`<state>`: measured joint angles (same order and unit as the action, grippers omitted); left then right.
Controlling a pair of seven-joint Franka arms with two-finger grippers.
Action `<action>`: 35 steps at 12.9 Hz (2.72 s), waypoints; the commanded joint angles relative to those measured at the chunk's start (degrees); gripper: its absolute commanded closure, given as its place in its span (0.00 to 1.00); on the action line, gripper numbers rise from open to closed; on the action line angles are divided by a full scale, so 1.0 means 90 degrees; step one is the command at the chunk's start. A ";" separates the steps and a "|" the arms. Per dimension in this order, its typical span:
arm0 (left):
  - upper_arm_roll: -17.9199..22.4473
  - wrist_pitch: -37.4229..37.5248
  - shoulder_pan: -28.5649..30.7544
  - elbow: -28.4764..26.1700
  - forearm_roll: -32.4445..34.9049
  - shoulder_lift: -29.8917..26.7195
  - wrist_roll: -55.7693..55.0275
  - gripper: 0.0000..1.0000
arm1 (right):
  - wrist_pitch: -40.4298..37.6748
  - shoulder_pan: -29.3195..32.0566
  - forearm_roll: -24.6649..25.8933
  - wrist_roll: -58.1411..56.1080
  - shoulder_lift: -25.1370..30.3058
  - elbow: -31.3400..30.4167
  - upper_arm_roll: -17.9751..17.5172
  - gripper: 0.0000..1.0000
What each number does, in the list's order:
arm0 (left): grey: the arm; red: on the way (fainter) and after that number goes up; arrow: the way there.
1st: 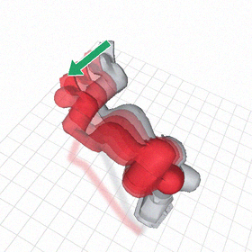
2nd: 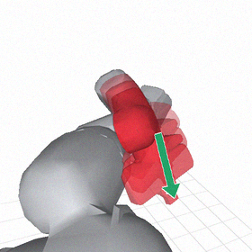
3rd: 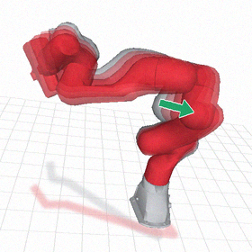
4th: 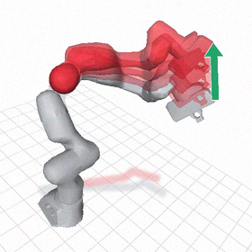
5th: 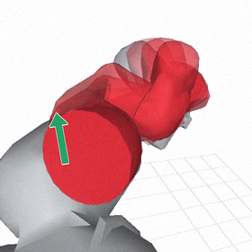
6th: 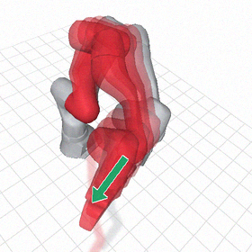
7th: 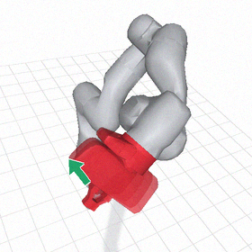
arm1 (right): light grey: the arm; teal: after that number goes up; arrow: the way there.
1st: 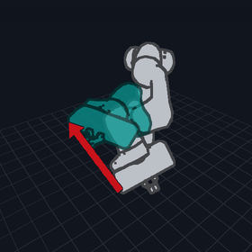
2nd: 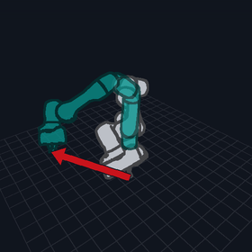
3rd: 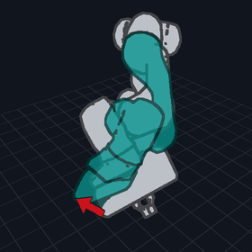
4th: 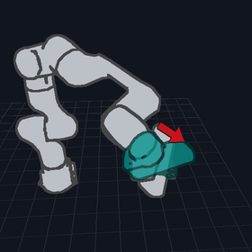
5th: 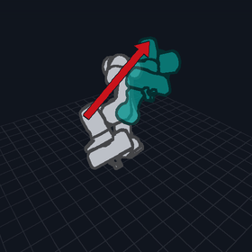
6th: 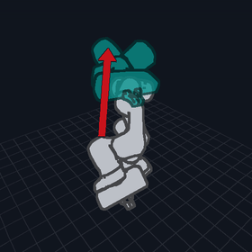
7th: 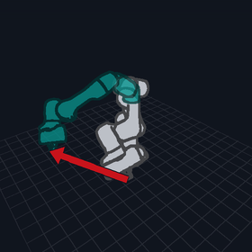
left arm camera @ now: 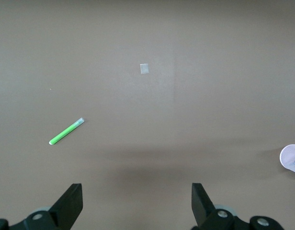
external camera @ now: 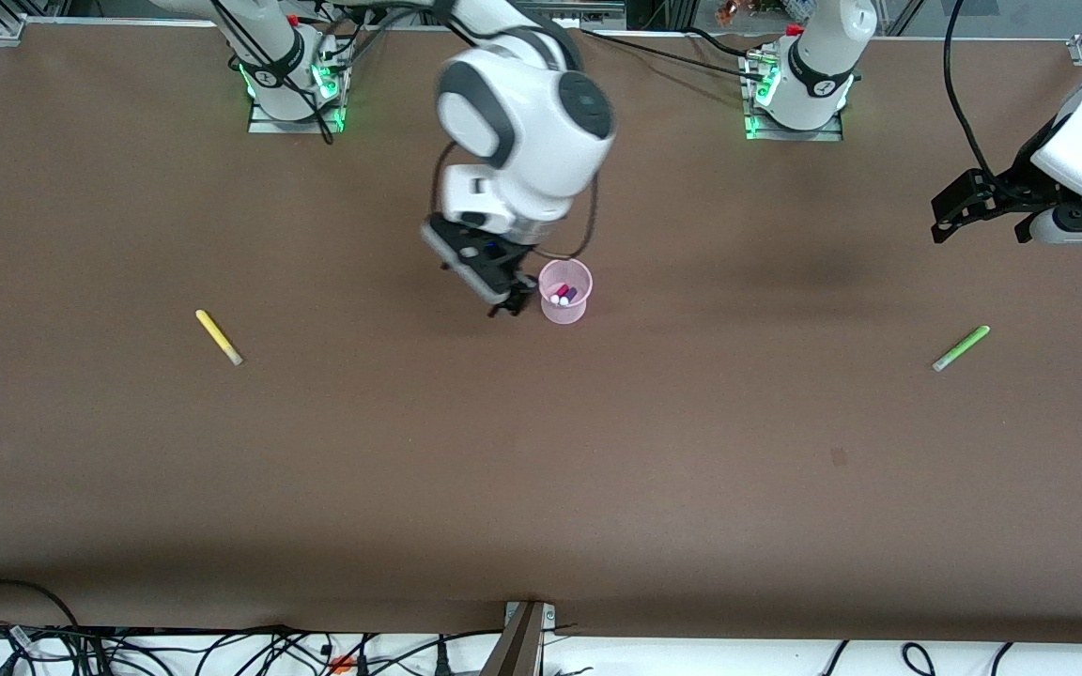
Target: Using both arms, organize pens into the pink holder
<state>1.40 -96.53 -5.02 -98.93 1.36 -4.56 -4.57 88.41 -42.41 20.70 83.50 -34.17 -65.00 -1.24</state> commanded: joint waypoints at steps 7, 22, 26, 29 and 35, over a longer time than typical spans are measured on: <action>0.0040 0.0433 -0.0145 0.0338 0.0142 0.0146 -0.0078 0.00 | -0.1493 0.2847 -0.2349 -0.6809 0.1599 -0.0200 0.0994 0.01; -0.0029 0.0599 -0.0175 0.0494 0.0152 0.0233 -0.0010 0.00 | 0.0655 0.2838 -0.2847 -0.9014 0.2566 -0.2729 0.2033 0.01; -0.0097 0.0609 -0.0184 0.0503 0.0152 0.0233 -0.0068 0.00 | 0.0596 0.2799 -0.2546 -0.8839 0.2586 -0.2592 0.2013 0.00; -0.0146 0.0609 -0.0184 0.0503 0.0152 0.0233 -0.0068 0.00 | 0.0587 0.2866 -0.2389 -0.8575 0.2625 -0.2524 0.1839 0.00; -0.0244 0.0628 -0.0184 0.0513 0.0152 0.0234 -0.0058 0.00 | 0.0654 0.4387 -0.2066 -0.8156 0.2927 -0.2718 -0.0014 0.01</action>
<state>-0.28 -92.29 -6.38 -96.19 1.40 -3.27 -4.59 93.84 -7.63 1.05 8.49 -9.82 -87.61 3.93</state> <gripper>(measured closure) 0.000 0.009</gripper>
